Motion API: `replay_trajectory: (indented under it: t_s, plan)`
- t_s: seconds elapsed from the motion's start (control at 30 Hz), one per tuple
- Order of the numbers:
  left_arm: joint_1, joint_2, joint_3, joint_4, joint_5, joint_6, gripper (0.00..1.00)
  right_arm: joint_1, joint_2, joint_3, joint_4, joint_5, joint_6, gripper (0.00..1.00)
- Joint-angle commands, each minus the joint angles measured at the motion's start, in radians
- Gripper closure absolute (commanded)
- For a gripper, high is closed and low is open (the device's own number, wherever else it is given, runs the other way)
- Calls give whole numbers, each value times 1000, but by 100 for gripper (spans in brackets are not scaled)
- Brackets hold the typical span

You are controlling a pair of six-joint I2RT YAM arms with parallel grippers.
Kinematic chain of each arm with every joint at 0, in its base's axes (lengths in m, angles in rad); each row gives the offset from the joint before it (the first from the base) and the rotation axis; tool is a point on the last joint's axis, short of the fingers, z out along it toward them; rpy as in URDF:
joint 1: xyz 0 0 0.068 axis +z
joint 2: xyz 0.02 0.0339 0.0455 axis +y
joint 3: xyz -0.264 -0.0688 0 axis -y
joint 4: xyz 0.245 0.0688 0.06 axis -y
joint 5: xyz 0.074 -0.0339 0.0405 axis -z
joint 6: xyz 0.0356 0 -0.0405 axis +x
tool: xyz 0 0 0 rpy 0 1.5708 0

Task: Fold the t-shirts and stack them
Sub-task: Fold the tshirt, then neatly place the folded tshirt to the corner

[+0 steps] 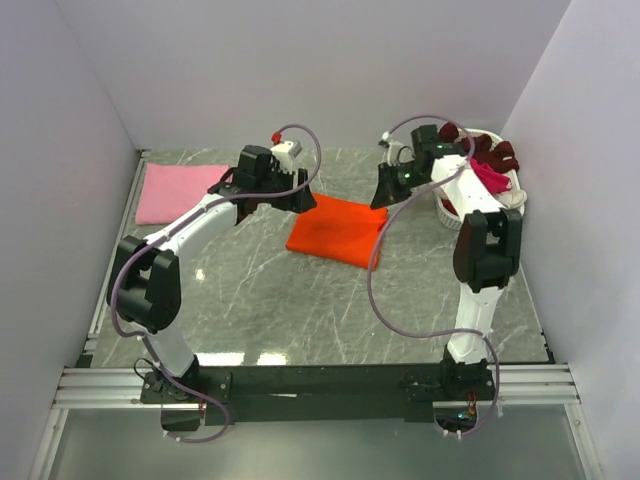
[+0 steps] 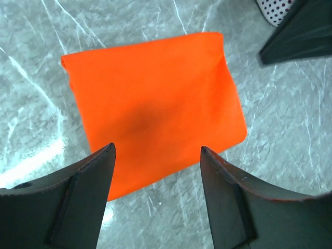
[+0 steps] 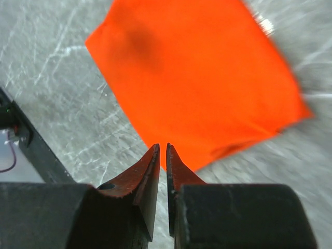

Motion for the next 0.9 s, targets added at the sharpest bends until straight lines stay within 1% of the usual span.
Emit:
replay_trajectory:
  t_s: [0.0, 0.1, 0.13, 0.27, 0.4, 0.5, 0.53, 0.57, 0.7, 0.8, 0.87]
  plan:
    - [-2, 6, -49, 22, 35, -11, 29, 27, 85, 23, -18, -16, 36, 83]
    - [-1, 10, -69, 24, 32, -11, 29, 28, 137, 22, -25, 35, 56, 83]
    - [-1, 12, -72, 22, 30, -10, 29, 28, 152, 15, -30, 77, 60, 83]
    - [-1, 15, -75, 16, 12, -3, 29, 21, 146, -43, -15, 165, 68, 85]
    - [4, 15, -60, 14, -26, -6, 29, 16, 126, -101, -8, 205, 64, 85]
    - [14, 15, -49, 34, -65, -31, 28, 18, 131, -113, -18, 216, 60, 85]
    - [27, 18, -46, 39, -77, -63, 27, 18, 140, -115, -22, 220, 60, 85]
    - [36, 36, -26, 40, -83, -83, 24, 16, 145, -115, -25, 226, 60, 84]
    - [86, 117, 49, 10, 6, -137, 23, 15, 136, -116, -22, 251, 51, 81]
    - [96, 196, 118, -54, 32, -137, 23, 15, 38, -136, -7, 240, 1, 74]
    - [97, 266, 173, -106, 58, -131, 24, 15, -67, -153, -8, 194, -57, 68]
